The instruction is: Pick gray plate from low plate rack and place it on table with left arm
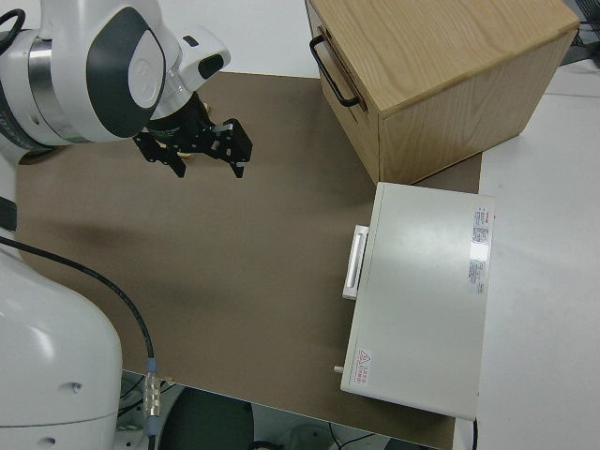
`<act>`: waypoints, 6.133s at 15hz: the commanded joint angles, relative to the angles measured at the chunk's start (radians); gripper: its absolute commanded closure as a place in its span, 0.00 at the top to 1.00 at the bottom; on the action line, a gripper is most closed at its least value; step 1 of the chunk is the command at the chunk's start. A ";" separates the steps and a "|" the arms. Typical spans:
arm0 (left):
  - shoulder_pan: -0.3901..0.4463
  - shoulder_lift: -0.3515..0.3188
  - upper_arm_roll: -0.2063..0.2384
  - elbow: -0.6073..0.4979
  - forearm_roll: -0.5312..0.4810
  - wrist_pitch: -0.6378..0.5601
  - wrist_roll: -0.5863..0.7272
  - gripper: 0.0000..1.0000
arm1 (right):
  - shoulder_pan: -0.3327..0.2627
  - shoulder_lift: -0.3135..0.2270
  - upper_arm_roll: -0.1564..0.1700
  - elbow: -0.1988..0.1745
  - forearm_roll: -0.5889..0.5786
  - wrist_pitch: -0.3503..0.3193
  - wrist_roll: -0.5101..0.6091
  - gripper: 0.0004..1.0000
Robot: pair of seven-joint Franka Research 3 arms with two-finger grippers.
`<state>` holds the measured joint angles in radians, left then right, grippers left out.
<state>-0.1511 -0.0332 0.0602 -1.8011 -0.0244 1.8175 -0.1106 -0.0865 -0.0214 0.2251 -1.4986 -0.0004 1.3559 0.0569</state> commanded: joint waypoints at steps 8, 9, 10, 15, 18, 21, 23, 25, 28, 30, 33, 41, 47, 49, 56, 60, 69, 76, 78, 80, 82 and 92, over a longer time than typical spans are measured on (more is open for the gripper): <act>-0.001 0.013 0.007 -0.004 -0.005 0.006 -0.034 1.00 | -0.015 -0.005 0.007 0.006 0.003 -0.015 -0.003 0.99; -0.001 0.013 0.007 -0.004 -0.005 0.006 -0.043 1.00 | -0.013 -0.005 0.007 0.006 0.003 -0.015 -0.003 0.99; -0.001 0.013 0.007 -0.004 -0.005 0.006 -0.044 1.00 | -0.013 -0.005 0.007 0.006 0.003 -0.015 -0.003 0.99; -0.001 0.013 0.007 -0.009 -0.002 0.002 -0.043 1.00 | -0.015 -0.005 0.007 0.006 0.003 -0.015 -0.003 0.99; 0.004 0.015 0.007 -0.017 0.105 -0.009 -0.043 1.00 | -0.013 -0.005 0.007 0.006 0.003 -0.015 -0.003 0.99; 0.005 0.021 0.007 -0.018 0.147 -0.017 -0.046 1.00 | -0.013 -0.005 0.007 0.006 0.003 -0.015 -0.003 0.99; 0.007 0.024 0.009 -0.018 0.178 -0.047 -0.078 1.00 | -0.015 -0.005 0.007 0.006 0.003 -0.015 -0.003 0.99; 0.005 0.032 0.007 -0.032 0.253 -0.058 -0.084 1.00 | -0.015 -0.005 0.007 0.006 0.003 -0.015 -0.003 0.99; 0.018 0.050 0.019 -0.063 0.302 -0.058 -0.078 1.00 | -0.013 -0.005 0.007 0.006 0.003 -0.015 -0.003 0.99; 0.015 0.065 0.020 -0.078 0.391 -0.123 -0.083 1.00 | -0.015 -0.005 0.007 0.006 0.003 -0.015 -0.003 0.99; 0.013 0.072 0.046 -0.080 0.443 -0.222 -0.072 1.00 | -0.013 -0.005 0.007 0.006 0.003 -0.015 -0.003 0.99; 0.013 0.174 0.147 -0.087 0.532 -0.333 -0.063 0.99 | -0.013 -0.005 0.007 0.006 0.003 -0.015 -0.003 0.99; 0.007 0.197 0.155 -0.101 0.524 -0.333 -0.083 0.08 | -0.015 -0.005 0.007 0.006 0.003 -0.015 -0.003 0.99; 0.005 0.197 0.155 -0.100 0.524 -0.333 -0.080 0.00 | -0.015 -0.005 0.007 0.006 0.003 -0.015 -0.003 0.99; -0.015 0.184 0.124 0.005 0.523 -0.438 -0.063 0.00 | -0.013 -0.005 0.007 0.006 0.003 -0.015 -0.003 0.99; -0.016 0.182 0.092 0.071 0.445 -0.486 -0.058 0.00 | -0.013 -0.005 0.007 0.006 0.003 -0.015 -0.003 0.99; -0.024 0.174 0.033 0.085 0.039 -0.425 -0.086 0.00 | -0.013 -0.005 0.007 0.006 0.003 -0.015 -0.003 0.99; -0.045 0.135 0.024 -0.167 -0.129 -0.094 -0.087 0.01 | -0.013 -0.005 0.007 0.006 0.003 -0.015 -0.003 0.99; -0.059 0.130 0.024 -0.214 -0.129 -0.058 -0.090 0.01 | -0.013 -0.005 0.007 0.006 0.003 -0.015 -0.003 0.99; -0.061 0.147 0.024 -0.216 -0.127 -0.061 -0.089 0.16 | -0.013 -0.005 0.007 0.006 0.003 -0.015 -0.003 0.99; -0.061 0.154 0.027 -0.216 -0.111 -0.079 -0.083 0.67 | -0.015 -0.005 0.007 0.006 0.003 -0.015 -0.003 0.99; -0.068 0.144 0.035 -0.032 0.073 -0.060 -0.195 0.99 | -0.015 -0.005 0.007 0.006 0.003 -0.015 -0.003 0.99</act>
<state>-0.1932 0.1208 0.0893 -1.8791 -0.0185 1.7348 -0.2594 -0.0865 -0.0214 0.2251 -1.4986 -0.0004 1.3559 0.0569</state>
